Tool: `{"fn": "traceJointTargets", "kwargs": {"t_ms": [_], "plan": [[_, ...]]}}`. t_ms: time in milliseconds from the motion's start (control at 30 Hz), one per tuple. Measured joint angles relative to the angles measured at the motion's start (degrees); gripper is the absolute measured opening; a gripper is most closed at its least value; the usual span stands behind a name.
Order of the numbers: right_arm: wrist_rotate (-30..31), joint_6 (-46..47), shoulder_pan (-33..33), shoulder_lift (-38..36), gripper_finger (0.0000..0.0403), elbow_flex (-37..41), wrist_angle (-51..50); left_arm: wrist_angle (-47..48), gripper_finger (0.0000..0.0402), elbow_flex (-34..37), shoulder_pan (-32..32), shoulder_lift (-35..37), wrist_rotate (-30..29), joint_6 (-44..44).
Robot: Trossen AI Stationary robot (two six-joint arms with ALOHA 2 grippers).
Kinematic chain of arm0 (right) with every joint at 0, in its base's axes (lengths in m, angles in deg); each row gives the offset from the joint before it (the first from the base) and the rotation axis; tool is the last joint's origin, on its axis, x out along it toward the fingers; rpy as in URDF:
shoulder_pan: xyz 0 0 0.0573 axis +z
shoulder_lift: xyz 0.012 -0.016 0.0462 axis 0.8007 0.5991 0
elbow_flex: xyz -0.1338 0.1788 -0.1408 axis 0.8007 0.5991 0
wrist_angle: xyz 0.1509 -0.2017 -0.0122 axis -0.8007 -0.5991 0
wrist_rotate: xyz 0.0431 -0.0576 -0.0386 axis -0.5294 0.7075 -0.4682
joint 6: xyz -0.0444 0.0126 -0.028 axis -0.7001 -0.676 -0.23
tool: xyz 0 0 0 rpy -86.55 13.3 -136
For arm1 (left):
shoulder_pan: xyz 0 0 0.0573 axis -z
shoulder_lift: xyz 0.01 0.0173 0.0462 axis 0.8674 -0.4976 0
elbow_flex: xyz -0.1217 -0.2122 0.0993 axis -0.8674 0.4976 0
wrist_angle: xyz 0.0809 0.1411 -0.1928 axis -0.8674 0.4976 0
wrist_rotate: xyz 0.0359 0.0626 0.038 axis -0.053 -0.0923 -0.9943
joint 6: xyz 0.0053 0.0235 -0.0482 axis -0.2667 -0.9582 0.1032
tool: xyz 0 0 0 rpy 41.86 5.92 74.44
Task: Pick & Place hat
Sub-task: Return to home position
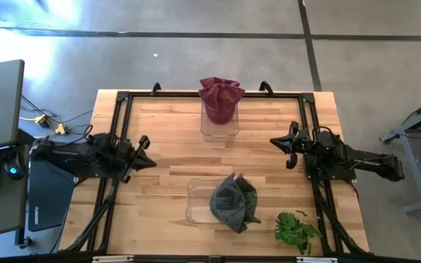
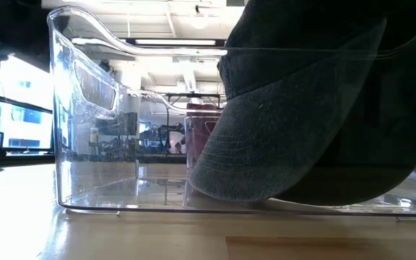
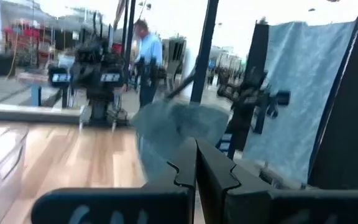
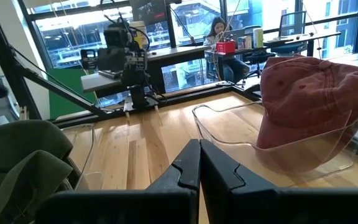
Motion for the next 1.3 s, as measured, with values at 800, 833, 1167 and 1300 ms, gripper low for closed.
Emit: {"fn": "traceJointTargets", "kwargs": {"t_ms": [800, 833, 1167, 1300], "plan": [[-0.06, -0.02, 0.0, 0.0, 0.0, 0.02, -0.09, 11.01, 0.0, 0.13, -9.35, -3.17, -9.08, -3.86], [-0.04, -0.02, 0.0, 0.0, 0.0, 0.02, -0.09, 11.25, 0.0, 0.13, -8.82, -3.21, -10.14, -4.53], [-0.04, -0.02, 0.0, 0.0, 0.0, 0.02, -0.11, 11.57, 0.0, 0.13, -7.83, -4.57, -11.63, -3.03], [-0.04, -0.02, 0.0, 0.0, 0.0, 0.02, -0.11, 11.59, 0.0, 0.15, -7.85, -7.06, -11.69, -3.03]]}}
